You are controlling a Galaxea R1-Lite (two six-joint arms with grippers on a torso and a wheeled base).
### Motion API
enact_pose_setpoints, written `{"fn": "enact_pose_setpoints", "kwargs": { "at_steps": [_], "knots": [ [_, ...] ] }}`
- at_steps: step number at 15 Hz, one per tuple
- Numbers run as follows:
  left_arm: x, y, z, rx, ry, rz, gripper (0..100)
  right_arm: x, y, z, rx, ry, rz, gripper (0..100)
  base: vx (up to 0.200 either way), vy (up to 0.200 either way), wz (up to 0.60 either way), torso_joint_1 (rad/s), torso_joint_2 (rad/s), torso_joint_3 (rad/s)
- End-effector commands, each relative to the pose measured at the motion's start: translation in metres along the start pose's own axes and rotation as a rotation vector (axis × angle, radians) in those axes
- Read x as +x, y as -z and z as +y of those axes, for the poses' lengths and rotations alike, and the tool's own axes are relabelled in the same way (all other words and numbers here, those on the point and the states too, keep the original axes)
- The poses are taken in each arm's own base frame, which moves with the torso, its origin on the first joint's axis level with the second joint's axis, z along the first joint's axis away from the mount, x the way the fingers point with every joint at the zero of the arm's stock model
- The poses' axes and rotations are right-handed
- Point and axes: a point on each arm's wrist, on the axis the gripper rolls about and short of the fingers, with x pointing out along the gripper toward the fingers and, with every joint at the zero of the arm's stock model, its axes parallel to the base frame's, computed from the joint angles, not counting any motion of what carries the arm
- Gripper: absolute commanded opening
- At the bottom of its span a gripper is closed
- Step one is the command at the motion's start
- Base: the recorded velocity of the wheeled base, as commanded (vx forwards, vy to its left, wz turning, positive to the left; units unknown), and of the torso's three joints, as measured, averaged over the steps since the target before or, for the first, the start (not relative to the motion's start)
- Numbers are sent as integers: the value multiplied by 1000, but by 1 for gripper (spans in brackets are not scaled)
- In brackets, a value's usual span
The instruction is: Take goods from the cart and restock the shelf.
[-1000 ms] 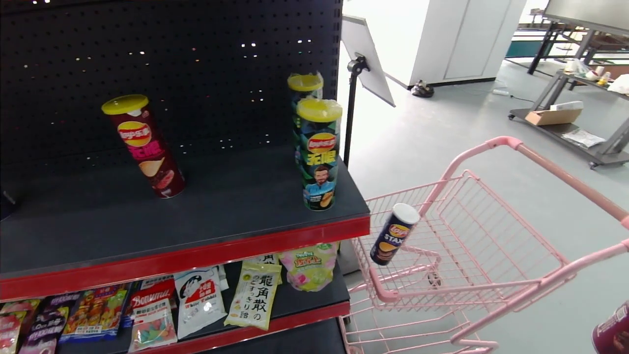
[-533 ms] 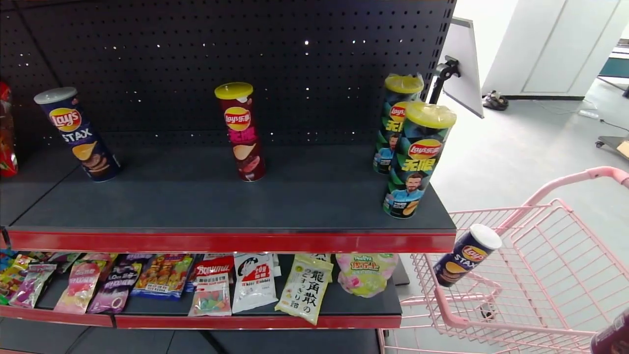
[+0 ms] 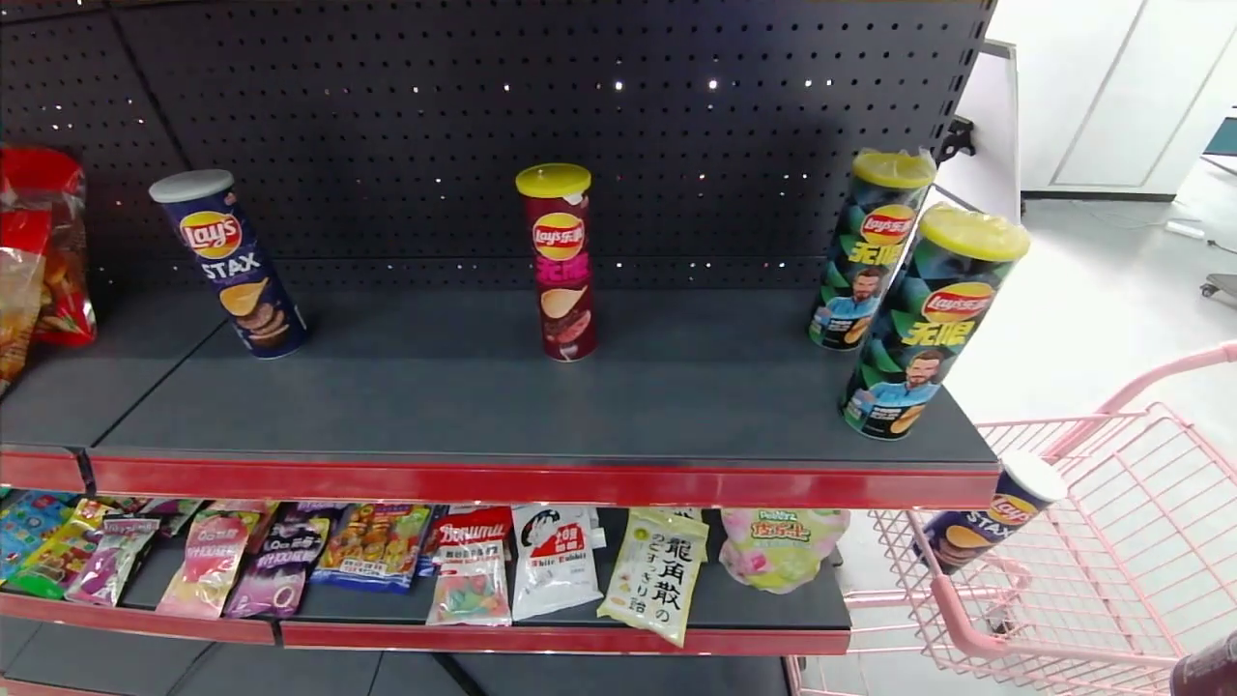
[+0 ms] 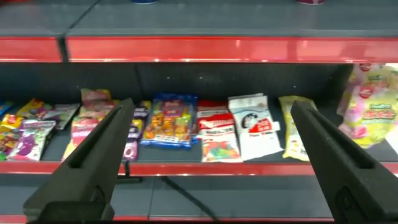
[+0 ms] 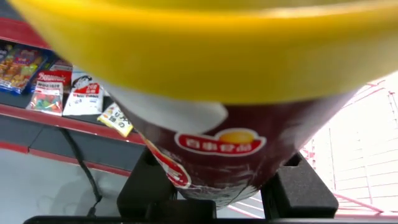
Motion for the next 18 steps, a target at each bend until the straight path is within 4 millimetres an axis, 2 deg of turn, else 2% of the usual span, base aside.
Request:
{"fn": "enact_pose_setpoints", "kwargs": {
  "at_steps": [1,7,10,18],
  "knots": [
    [0,0,0,0,-1,1,100,-4,6,1,-3,7,-15,0,0,200,0,2,2,2],
    [0,0,0,0,-1,1,100,-8,9,2,-5,-14,-35,0,0,200,0,5,0,3],
    [0,0,0,0,-1,1,100,-10,10,2,-7,-16,-46,0,0,0,0,0,0,0],
    [0,0,0,0,-1,1,100,-10,12,3,-11,-34,-47,0,200,0,0,1,3,5]
  ]
}}
